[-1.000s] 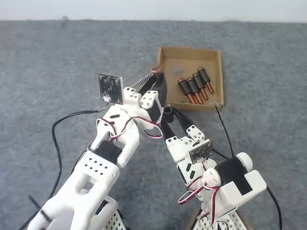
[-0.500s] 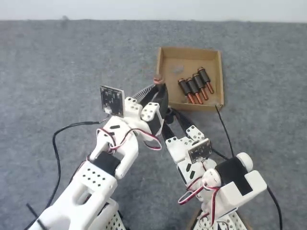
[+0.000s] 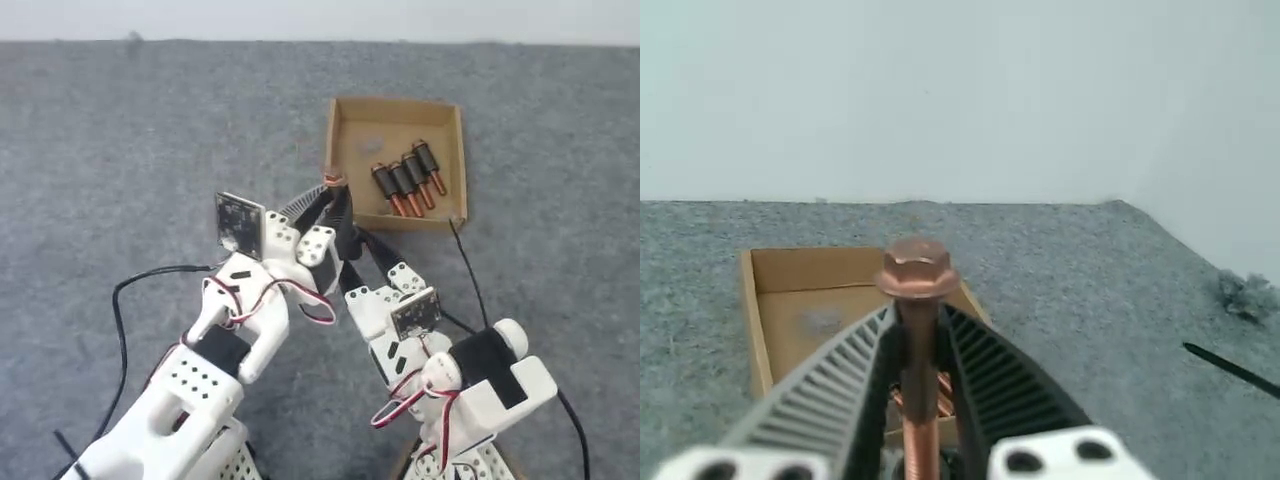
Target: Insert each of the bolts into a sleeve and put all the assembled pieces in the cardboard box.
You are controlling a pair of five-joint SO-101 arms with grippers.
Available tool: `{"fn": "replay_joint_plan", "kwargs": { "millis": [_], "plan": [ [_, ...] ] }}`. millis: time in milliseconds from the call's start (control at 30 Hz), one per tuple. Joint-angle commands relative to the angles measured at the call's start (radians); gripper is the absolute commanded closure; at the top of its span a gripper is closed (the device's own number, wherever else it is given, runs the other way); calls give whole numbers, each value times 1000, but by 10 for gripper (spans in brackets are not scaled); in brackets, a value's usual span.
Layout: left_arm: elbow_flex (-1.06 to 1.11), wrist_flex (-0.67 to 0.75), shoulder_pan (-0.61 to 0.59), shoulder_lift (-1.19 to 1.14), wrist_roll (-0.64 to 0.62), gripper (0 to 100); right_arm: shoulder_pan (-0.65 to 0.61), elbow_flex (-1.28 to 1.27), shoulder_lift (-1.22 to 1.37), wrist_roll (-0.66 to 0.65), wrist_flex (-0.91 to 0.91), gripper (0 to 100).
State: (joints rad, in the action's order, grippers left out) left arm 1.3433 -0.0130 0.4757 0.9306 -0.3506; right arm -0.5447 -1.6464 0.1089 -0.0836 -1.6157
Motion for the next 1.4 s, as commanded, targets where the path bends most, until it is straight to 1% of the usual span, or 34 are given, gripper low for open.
{"fn": "replay_joint_plan", "kwargs": {
  "millis": [0, 100, 333, 467, 533, 867, 1133, 1367],
  "plan": [
    [-33, 46, 15, -75, 46, 990, 2, -25, -12, 12, 1, 993],
    [-33, 83, 18, -100, 51, 990, 18, -25, -12, 12, 1, 993],
    [-35, 94, 18, -107, 52, 990, 21, -25, -12, 12, 1, 993],
    [2, 195, 17, -109, 52, 990, 25, -25, -16, 12, 1, 993],
    [15, 221, 15, -109, 52, 990, 25, -25, -16, 12, 1, 993],
    [45, 226, 12, -109, 52, 990, 25, -25, -15, 12, 2, 993],
    [114, 222, 17, -107, 52, 990, 28, -23, -15, 11, 2, 993],
    [163, 221, 20, -109, 52, 990, 62, -6, -16, 11, 1, 993]
  ]
}}
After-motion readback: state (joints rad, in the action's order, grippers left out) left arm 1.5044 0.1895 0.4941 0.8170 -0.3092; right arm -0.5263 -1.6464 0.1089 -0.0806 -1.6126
